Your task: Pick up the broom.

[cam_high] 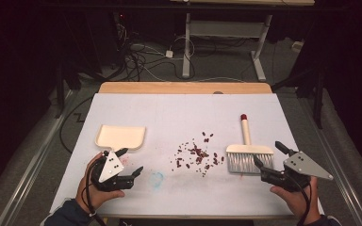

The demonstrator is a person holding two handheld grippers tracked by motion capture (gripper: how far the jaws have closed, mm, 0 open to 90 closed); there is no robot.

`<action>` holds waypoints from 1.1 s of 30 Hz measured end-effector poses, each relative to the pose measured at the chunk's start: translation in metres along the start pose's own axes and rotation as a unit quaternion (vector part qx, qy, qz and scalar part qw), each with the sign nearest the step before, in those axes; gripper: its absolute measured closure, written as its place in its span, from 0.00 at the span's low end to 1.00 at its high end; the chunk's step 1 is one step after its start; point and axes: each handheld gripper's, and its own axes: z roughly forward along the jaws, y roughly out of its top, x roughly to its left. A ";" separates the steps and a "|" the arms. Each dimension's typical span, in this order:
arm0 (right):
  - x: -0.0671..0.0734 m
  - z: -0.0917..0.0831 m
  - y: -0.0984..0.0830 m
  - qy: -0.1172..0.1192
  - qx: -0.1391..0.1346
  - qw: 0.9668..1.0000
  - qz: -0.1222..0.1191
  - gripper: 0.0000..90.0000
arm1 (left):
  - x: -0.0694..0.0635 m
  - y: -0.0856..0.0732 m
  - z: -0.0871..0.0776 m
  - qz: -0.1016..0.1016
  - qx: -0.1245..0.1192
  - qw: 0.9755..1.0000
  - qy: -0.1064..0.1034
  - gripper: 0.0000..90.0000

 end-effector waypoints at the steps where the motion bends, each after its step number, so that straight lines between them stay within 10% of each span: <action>1: 0.000 0.001 0.000 0.000 0.000 1.000 0.000 0.21 | 0.000 0.000 0.001 0.000 0.002 1.000 -0.004 0.24; 11: 0.000 0.009 0.002 -0.005 0.031 0.999 0.011 0.23 | -0.007 -0.002 0.014 0.017 0.028 0.999 -0.030 0.24; 18: -0.026 0.038 0.029 -0.008 0.115 0.993 0.034 0.29 | -0.006 -0.002 0.015 0.013 0.033 0.999 -0.031 0.24; 26: -0.053 0.119 0.027 -0.034 0.256 0.957 0.131 0.35 | -0.007 -0.002 0.018 0.022 0.045 0.998 -0.036 0.24; 33: -0.047 0.174 0.000 -0.006 0.346 0.926 0.149 0.39 | -0.006 -0.005 0.018 0.018 0.050 0.998 -0.037 0.24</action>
